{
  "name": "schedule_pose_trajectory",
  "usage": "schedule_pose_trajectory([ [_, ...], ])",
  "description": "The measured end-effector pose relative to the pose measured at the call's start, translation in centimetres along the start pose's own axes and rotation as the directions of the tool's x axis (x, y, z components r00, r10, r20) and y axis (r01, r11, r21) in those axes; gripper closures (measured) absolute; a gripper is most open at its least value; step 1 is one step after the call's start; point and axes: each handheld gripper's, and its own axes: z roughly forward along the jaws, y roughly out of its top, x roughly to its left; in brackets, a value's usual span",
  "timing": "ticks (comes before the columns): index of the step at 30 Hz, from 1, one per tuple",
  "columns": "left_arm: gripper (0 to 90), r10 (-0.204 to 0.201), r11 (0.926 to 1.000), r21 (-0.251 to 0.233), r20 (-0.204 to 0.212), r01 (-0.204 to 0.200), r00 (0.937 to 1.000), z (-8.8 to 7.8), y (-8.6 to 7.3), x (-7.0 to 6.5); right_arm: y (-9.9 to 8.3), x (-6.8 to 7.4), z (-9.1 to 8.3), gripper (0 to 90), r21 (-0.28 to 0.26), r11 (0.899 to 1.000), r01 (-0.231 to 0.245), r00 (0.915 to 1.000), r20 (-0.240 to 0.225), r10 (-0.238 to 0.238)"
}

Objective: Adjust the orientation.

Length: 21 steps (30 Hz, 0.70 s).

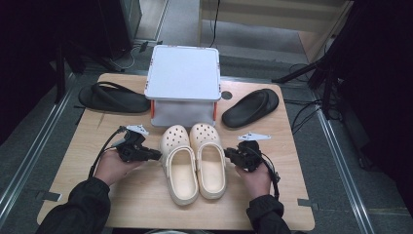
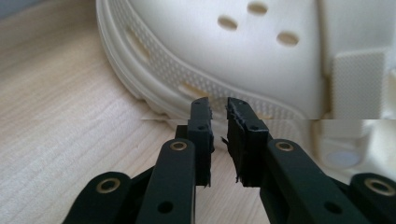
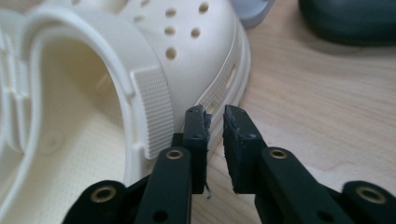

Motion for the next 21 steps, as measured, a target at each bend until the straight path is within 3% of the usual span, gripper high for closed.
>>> schedule_pose_trajectory([
  [5,75.2,0.007,0.9990,-0.044,0.005,-0.007,1.0000,-1.3,0.3,-0.4,0.2,0.0,-1.6,74.7,-0.064,0.998,-0.028,0.9995,-0.019,0.027],
  [10,66.9,0.004,0.9974,-0.072,0.012,-0.003,0.9999,-2.1,0.6,-0.7,0.1,0.3,-2.9,69.5,-0.091,0.996,-0.026,0.9996,-0.014,0.025],
  [12,56.7,0.012,0.9959,-0.090,-0.007,-0.013,0.9999,-2.4,0.6,-0.8,0.0,0.7,-3.4,67.8,-0.106,0.994,-0.018,0.9998,-0.013,0.016],
  [15,51.6,0.020,0.9950,-0.098,-0.009,-0.020,0.9998,-2.8,0.7,-0.9,-0.1,1.4,-4.0,65.4,-0.120,0.993,-0.010,0.9997,-0.025,0.007],
  [17,50.6,0.021,0.9941,-0.106,-0.011,-0.022,0.9997,-2.9,0.8,-0.9,-0.1,2.1,-4.2,64.0,-0.121,0.993,-0.002,0.9996,-0.030,-0.002],
  [21,51.9,-0.003,0.9971,-0.076,-0.014,0.002,0.9999,-3.3,1.3,-0.8,0.0,3.7,-4.2,61.7,-0.125,0.992,0.002,0.9979,-0.065,-0.010],
])
